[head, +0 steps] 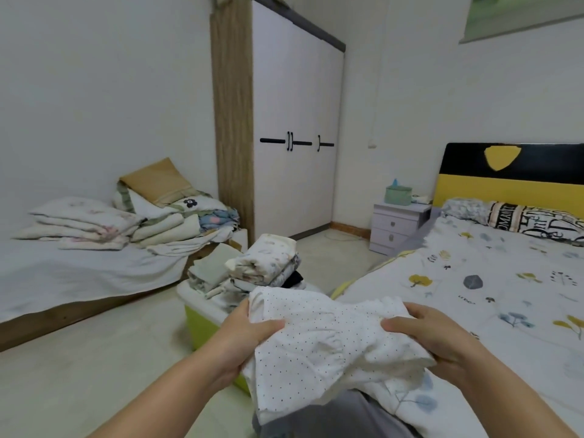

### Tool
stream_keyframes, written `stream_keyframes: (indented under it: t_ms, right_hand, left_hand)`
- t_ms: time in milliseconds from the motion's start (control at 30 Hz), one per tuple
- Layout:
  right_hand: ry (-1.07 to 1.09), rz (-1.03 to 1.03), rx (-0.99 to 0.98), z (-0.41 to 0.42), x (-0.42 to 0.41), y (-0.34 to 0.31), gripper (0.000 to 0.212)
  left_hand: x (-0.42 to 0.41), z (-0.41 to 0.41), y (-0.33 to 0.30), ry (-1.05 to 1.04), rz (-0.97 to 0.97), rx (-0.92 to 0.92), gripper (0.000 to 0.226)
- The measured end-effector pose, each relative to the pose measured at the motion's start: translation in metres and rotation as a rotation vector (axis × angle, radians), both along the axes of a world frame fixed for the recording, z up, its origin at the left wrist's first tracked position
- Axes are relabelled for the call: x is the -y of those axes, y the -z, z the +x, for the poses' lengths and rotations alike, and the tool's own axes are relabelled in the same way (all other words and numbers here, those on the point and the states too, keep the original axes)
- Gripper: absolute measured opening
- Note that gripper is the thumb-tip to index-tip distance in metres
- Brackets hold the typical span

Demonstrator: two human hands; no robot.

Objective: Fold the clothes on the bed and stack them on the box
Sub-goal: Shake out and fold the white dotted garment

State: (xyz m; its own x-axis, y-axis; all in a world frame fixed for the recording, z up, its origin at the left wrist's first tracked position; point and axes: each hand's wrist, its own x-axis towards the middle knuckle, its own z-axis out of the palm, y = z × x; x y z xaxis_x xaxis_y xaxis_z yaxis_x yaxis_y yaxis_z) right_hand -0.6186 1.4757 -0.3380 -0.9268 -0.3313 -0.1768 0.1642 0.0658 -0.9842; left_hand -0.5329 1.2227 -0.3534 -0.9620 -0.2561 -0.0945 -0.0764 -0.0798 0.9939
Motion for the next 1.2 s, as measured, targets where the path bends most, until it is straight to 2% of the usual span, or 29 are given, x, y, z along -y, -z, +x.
stream_keyframes:
  t_ms: [100, 367, 800, 933, 1067, 1200]
  right_hand:
    - [0.013, 0.040, -0.056, -0.012, 0.031, 0.000, 0.025]
    - [0.002, 0.118, -0.132, -0.080, 0.107, 0.013, 0.026]
    - [-0.099, 0.180, -0.184, -0.311, 0.203, 0.072, 0.027]
    - [-0.115, 0.217, -0.183, -0.364, 0.222, 0.074, 0.031]
    - [-0.152, 0.255, -0.221, -0.412, 0.250, 0.055, 0.038]
    - [-0.179, 0.365, -0.328, -0.462, 0.294, 0.024, 0.040]
  left_hand:
    - [0.026, -0.008, 0.003, -0.063, -0.027, -0.052, 0.039]
    - [0.086, -0.062, 0.028, -0.194, -0.058, -0.081, 0.050]
    - [0.162, -0.263, 0.095, -0.337, -0.090, -0.043, 0.049]
    - [0.171, -0.306, 0.106, -0.387, -0.038, -0.024, 0.048]
    - [0.175, -0.343, 0.092, -0.493, 0.012, -0.020, 0.049]
    - [0.186, -0.382, 0.074, -0.586, 0.139, -0.011, 0.045]
